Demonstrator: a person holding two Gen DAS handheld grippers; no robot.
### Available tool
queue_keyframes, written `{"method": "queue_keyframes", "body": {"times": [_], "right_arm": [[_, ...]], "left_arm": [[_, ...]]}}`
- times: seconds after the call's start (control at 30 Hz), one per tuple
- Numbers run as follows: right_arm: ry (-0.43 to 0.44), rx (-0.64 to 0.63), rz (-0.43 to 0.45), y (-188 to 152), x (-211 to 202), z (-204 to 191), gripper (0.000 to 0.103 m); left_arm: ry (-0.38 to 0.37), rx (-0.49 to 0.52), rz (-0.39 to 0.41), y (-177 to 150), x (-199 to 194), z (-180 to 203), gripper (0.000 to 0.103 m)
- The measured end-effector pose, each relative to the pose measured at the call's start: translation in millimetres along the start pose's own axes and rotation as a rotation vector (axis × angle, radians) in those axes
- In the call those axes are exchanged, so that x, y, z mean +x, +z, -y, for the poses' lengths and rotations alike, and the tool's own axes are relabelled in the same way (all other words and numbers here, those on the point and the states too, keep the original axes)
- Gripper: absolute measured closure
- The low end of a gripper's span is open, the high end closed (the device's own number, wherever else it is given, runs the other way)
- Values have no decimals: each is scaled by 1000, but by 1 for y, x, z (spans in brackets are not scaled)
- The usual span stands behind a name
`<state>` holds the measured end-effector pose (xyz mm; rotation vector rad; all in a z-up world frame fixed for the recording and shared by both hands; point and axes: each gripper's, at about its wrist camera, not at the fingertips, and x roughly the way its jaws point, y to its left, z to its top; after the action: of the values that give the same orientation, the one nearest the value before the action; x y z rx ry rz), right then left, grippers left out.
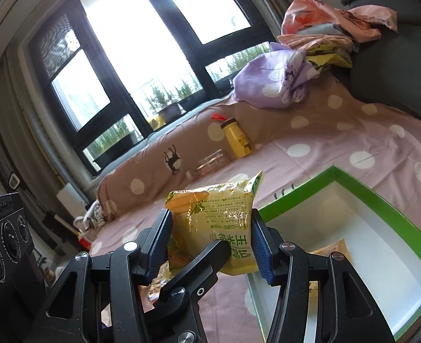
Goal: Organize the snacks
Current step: 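Lower the corn snack bag into the green box with the right gripper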
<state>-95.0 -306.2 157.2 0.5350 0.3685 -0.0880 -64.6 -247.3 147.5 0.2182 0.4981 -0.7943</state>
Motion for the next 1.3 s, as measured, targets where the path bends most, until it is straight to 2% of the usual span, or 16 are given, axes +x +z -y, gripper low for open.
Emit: {"method": "queue_keyframes", "body": {"times": [0.17,0.4,1.3], "right_arm": [[-46,38,-33,2,0,20,47],[-67,113,-52,3,1,46,47],[-155,223,-146,-3,13,85,47]], "left_arm": [[-34,14,-35,1,15,13,67],[-61,26,-70,2,32,27,67],[-139,-4,-194,-4,70,38,67]]}}
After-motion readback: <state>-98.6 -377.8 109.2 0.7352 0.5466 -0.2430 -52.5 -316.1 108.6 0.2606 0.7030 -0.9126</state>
